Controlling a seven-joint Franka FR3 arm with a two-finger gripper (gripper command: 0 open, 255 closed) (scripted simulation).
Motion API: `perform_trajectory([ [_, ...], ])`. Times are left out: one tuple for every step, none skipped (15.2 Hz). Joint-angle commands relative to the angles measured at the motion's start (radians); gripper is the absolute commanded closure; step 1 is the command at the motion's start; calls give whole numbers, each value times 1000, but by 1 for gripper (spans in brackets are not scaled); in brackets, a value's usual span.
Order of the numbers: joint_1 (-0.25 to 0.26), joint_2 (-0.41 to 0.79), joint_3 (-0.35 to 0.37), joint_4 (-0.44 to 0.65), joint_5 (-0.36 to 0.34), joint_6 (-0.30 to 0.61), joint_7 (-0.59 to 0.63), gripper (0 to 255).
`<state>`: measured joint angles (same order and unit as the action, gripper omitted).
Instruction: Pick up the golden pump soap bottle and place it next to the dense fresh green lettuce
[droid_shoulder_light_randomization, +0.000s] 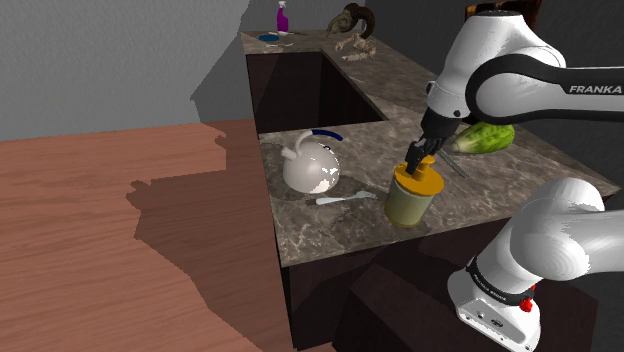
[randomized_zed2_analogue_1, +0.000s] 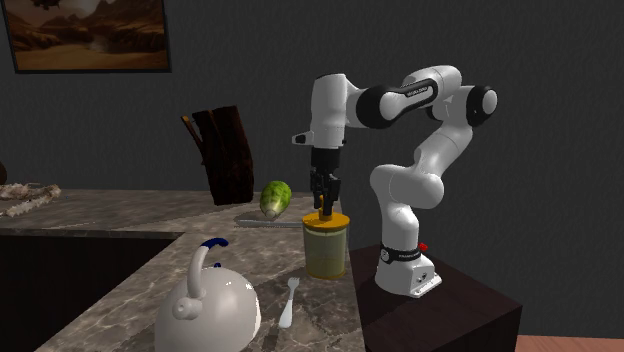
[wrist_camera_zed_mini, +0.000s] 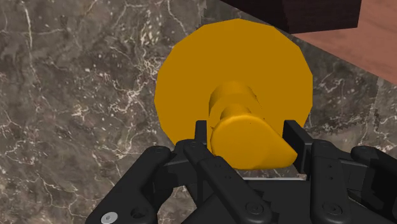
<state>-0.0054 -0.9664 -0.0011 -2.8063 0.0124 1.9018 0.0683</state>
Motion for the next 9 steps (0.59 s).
perform_trajectory([
  [0,1,0,-1,0,0,0,255],
  [0,1,0,-1,0,0,0,255],
  [0,1,0,-1,0,0,0,255],
  [0,1,0,-1,0,0,0,255],
  [0,2,0,0,0,-1,0,255],
  [0,0,0,-1,0,0,0,255],
  [0,-1,0,11,0,-15,0,255],
  [0,-2,0,24,0,-29,0,255],
  [0,-2,0,38,0,-42,0,255],
])
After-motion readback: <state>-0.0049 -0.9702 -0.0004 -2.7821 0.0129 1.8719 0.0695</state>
